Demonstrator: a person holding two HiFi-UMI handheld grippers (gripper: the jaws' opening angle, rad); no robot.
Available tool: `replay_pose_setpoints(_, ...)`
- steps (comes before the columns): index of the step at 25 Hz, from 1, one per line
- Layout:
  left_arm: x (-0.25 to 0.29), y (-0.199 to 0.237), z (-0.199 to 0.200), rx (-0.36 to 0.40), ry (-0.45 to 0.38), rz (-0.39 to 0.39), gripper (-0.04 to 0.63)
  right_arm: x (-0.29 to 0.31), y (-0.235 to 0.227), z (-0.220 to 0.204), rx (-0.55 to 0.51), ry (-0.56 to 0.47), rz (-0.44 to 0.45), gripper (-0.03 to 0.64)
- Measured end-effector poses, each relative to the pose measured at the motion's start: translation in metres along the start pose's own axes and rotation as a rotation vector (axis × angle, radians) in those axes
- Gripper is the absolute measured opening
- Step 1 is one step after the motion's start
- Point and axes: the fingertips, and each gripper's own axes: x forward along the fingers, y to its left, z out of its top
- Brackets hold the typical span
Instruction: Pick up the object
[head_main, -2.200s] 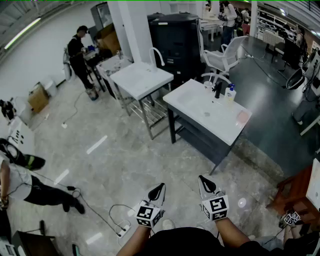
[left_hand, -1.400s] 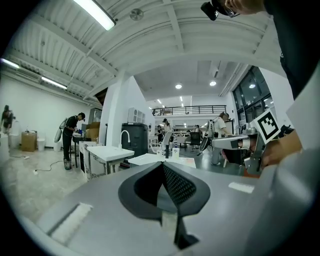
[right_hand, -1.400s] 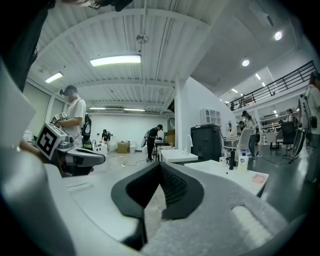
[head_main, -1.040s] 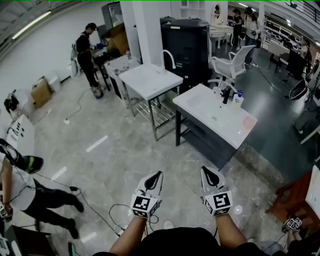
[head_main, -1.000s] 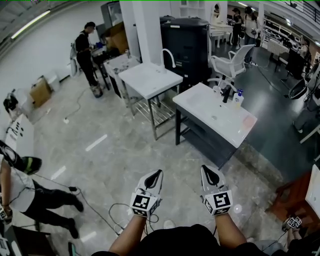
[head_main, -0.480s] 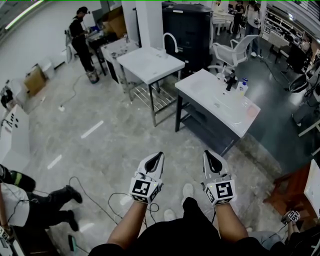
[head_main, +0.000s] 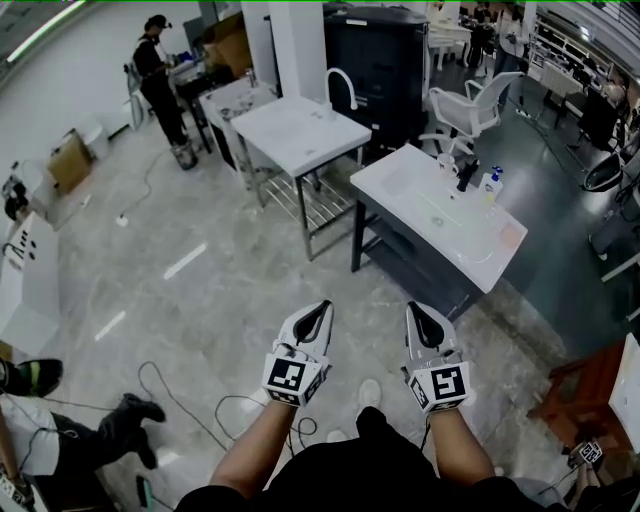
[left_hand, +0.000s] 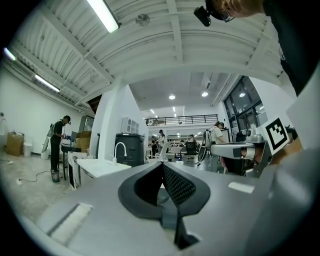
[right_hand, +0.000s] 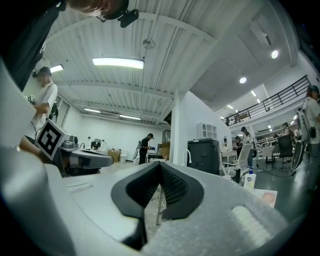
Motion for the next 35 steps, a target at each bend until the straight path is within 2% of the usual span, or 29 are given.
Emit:
replay_pose_setpoints(11,0.096,0.036,-0.019,0.031,0.050,0.004,0.017,0.079,-0.074,-0.017,0.006,0.020,0.010,0.003)
replay_pose_setpoints(16,0.136,0.046,-0.014,0.048,0.045,0.012,0.017,0.108,-0.102,-0.019,0.016,0.017,0.013,0.003)
replay_pose_setpoints(25,0.190,0.046,-0.006,0.098,0.041,0.017,0.017,0.134,-0.152,-0.019,0.023,-0.005,-0.004,0.003)
replay_pose_setpoints(35,0.231,0.049,-0.010,0.102,0.045,0.041,0.017,0.153,-0.186,-0.025,0.027,-0.008,-0.012,0.003)
